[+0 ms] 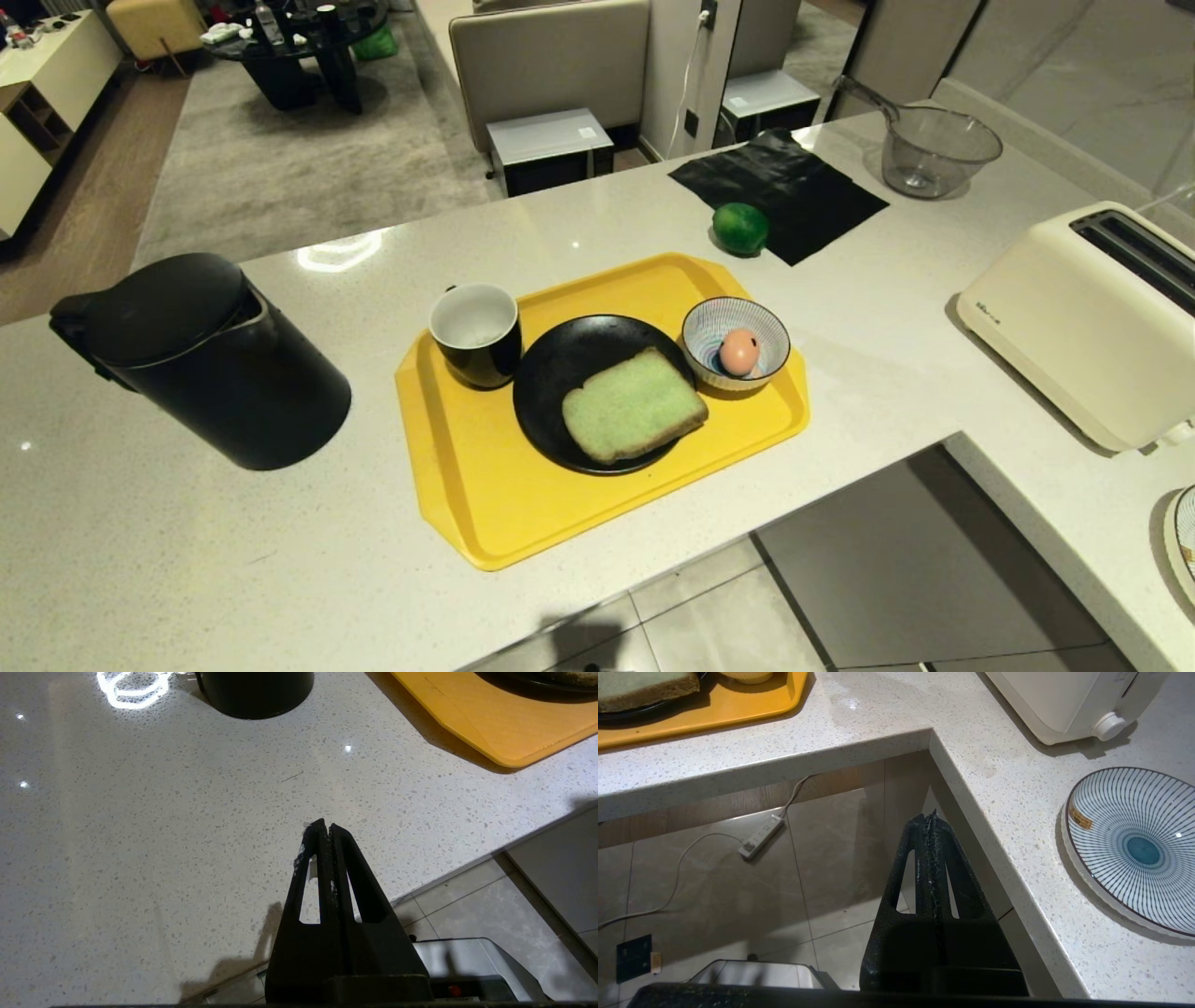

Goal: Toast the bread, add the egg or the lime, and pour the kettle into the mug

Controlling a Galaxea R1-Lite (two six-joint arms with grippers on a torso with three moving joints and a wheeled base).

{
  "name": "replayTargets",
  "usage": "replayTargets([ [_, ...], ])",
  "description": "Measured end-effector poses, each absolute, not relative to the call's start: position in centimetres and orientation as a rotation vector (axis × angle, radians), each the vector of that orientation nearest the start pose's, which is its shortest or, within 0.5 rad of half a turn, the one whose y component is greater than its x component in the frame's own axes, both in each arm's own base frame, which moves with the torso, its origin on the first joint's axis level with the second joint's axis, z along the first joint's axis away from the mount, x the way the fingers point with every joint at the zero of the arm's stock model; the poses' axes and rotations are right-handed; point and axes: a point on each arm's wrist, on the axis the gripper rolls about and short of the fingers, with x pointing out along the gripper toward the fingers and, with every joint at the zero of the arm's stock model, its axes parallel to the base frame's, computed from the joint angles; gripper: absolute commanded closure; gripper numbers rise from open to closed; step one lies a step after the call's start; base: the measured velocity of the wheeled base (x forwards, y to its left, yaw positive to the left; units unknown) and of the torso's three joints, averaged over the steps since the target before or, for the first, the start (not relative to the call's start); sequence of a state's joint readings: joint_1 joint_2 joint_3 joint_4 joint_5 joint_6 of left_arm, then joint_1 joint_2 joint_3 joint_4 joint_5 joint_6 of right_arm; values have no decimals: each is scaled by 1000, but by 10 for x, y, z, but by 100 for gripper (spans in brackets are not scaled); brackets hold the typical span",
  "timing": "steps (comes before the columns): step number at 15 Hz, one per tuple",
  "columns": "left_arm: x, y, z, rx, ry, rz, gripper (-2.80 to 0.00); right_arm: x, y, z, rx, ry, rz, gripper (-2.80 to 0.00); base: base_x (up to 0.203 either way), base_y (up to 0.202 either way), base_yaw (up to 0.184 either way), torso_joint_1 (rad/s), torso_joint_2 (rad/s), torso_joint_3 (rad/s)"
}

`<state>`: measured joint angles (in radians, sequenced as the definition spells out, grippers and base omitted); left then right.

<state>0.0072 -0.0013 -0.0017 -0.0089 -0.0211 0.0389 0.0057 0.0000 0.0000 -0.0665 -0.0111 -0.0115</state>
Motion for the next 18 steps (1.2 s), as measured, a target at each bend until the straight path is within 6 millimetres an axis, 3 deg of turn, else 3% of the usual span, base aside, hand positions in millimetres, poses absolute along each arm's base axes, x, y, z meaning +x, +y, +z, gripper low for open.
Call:
replayTargets([
  [18,-23,-1,77,40,-12,-14,0,-23,-1,81,-11,-52,-12,0,0,0,0,0,0,0],
])
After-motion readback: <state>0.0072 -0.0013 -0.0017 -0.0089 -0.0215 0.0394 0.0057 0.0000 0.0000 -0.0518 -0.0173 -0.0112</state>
